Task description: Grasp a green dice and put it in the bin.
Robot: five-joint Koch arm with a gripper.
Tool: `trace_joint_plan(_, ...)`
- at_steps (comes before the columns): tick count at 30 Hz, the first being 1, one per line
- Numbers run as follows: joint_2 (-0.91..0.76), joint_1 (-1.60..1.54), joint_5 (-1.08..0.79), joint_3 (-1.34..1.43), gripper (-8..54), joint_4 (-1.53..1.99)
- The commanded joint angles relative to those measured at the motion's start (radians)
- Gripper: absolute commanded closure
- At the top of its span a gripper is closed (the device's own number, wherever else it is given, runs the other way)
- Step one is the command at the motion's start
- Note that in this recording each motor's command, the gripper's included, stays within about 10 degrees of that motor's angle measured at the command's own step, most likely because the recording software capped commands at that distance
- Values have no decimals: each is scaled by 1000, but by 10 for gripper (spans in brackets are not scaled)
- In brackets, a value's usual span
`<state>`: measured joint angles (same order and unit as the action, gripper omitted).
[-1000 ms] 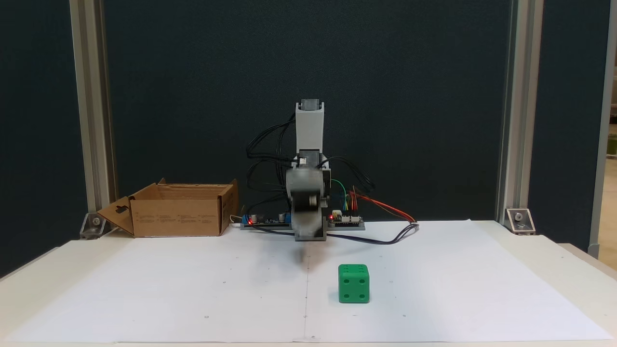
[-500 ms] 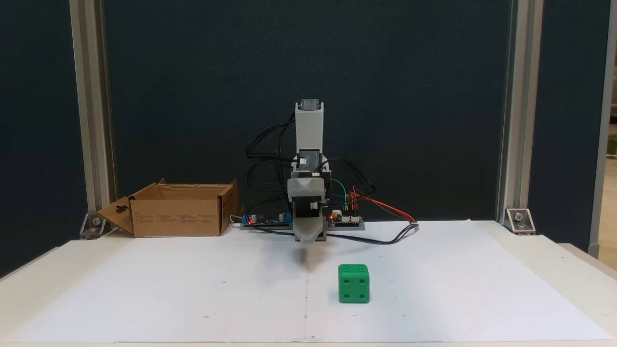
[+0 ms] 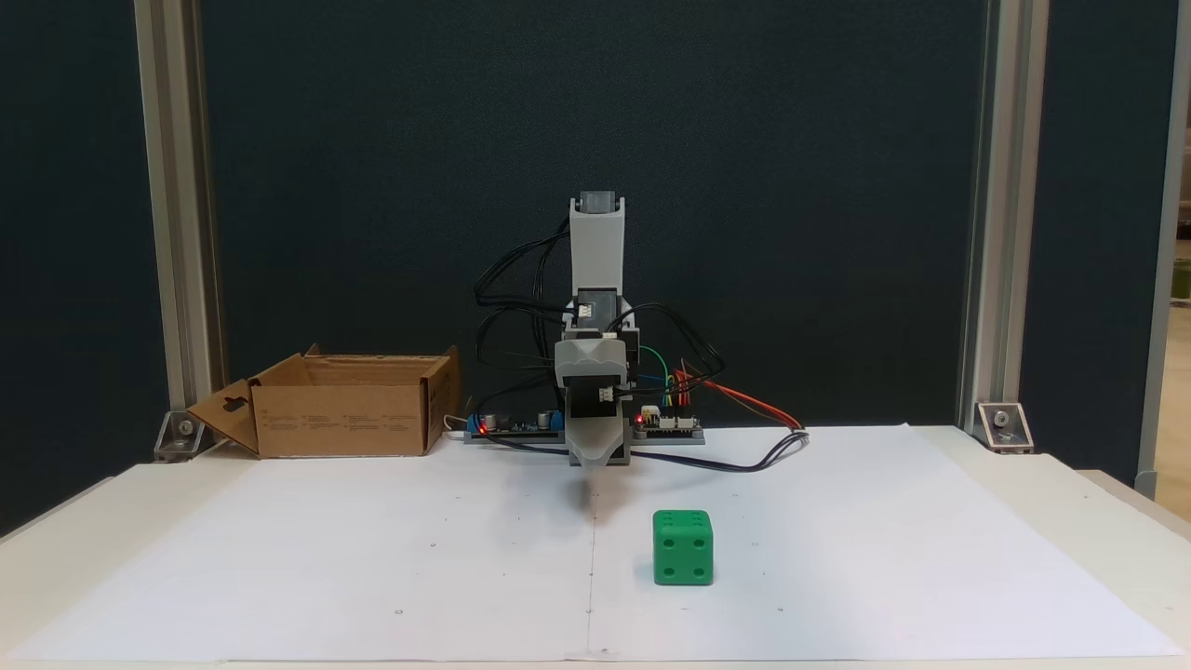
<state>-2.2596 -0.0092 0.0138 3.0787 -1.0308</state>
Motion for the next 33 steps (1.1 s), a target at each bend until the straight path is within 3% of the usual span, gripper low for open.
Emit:
trace_joint_plan(1,-107,-3,31,48,-33,-55)
trace_joint_plan(33,-107,25,0,48,4,-55)
